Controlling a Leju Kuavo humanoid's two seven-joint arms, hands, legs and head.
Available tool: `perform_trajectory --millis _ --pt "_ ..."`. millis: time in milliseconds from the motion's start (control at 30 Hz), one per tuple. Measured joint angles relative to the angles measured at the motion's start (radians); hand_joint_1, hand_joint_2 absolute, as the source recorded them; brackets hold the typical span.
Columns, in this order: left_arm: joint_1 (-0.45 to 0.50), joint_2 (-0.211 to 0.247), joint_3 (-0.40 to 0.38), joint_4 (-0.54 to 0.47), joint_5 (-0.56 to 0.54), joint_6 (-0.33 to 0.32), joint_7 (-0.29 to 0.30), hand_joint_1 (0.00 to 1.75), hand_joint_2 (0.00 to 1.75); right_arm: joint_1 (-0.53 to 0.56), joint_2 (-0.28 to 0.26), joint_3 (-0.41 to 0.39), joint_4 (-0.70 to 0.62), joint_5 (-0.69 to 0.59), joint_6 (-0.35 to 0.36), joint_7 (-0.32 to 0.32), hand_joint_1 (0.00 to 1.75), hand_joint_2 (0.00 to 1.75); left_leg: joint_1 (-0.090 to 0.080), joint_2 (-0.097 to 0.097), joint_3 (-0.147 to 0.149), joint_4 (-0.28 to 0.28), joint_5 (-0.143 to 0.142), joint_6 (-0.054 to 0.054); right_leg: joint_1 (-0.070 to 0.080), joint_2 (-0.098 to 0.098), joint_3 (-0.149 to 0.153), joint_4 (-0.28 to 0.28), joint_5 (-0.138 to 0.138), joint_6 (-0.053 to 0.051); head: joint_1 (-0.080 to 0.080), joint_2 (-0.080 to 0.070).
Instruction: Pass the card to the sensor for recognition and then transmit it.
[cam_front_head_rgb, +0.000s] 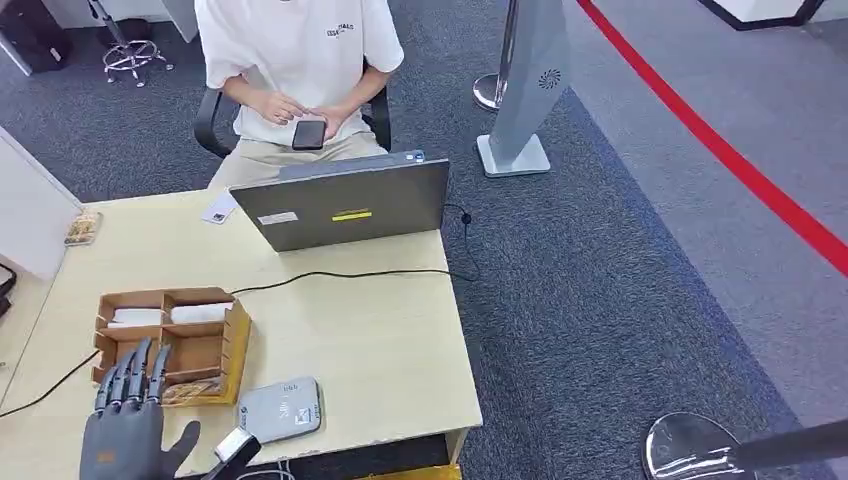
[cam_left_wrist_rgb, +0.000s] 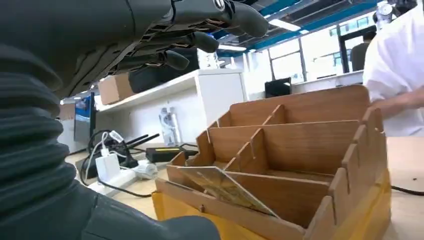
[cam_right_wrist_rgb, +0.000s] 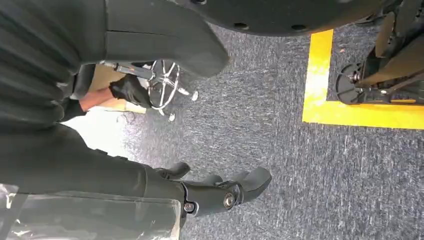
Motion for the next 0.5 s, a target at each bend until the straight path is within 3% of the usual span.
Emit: perform_trajectory --millis 267,300,500 --pt "-0.007 -0.003 -0.005 0.000 0.000 -0.001 0.001 0.00 1.75 0.000 0.000 0.002 0.000 0.000 0.000 0.000 0.00 0.00 0.000 0.000 0.000 0.000 0.000 0.000 0.000 0.000 0.000 0.000 0.000 0.000 0.000 0.000" --pt "-0.007 -0.003 -0.005 0.000 0.000 -0.001 0.001 0.00 1.75 0.000 0.000 0.002 0.000 0.000 0.000 0.000 0.00 1.75 0.000 0.000 0.000 0.000 0.000 0.000 0.000 0.000 0.000 0.000 0.000 0.000 0.000 0.000" --pt "-0.015 -0.003 -0.006 0.002 0.009 -0.003 0.018 0.00 1.75 0.000 0.000 0.005 0.000 0.004 0.001 0.008 0.00 1.75 0.000 0.000 0.000 0.000 0.000 0.000 0.000 0.000 0.000 0.000 0.000 0.000 0.000 0.000"
